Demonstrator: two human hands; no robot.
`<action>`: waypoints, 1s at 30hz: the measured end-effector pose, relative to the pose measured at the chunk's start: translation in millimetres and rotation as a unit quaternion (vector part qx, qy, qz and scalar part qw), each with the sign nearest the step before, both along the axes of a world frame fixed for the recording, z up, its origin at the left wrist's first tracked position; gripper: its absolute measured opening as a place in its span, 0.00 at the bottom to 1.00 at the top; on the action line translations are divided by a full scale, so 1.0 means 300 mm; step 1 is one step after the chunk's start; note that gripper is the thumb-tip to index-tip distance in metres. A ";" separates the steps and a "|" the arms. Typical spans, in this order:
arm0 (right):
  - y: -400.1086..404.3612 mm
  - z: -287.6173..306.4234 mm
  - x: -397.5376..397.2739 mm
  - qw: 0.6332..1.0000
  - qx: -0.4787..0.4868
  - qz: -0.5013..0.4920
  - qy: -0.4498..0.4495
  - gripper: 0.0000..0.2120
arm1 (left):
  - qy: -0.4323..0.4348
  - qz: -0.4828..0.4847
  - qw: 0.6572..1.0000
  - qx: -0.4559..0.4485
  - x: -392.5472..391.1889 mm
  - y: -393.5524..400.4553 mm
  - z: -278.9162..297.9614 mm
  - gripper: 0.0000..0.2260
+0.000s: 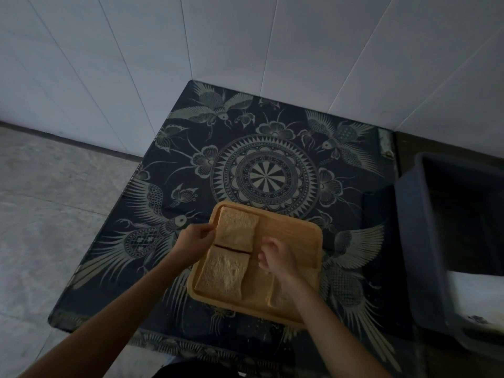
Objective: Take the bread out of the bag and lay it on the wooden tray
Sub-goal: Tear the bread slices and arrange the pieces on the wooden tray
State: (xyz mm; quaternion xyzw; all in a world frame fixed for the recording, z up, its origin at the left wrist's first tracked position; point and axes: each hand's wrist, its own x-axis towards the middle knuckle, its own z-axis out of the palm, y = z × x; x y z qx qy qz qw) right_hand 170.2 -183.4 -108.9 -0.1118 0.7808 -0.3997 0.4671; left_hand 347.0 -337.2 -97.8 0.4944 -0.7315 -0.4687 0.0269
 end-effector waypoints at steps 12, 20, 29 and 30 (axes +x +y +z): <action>0.331 0.037 -0.238 0.995 0.012 -0.057 0.085 0.13 | 0.017 -0.083 0.996 0.003 -0.219 0.284 0.031 0.09; 0.454 -0.014 -0.179 0.994 0.092 -0.037 0.035 0.11 | -0.022 -0.071 0.995 0.069 -0.261 0.452 -0.066 0.14; 0.485 -0.023 -0.156 0.997 0.067 -0.028 0.008 0.09 | 0.011 -0.013 0.990 0.141 -0.241 0.528 -0.079 0.17; 0.487 -0.025 -0.153 0.997 0.071 -0.029 0.003 0.08 | 0.007 -0.012 0.989 0.145 -0.233 0.528 -0.079 0.17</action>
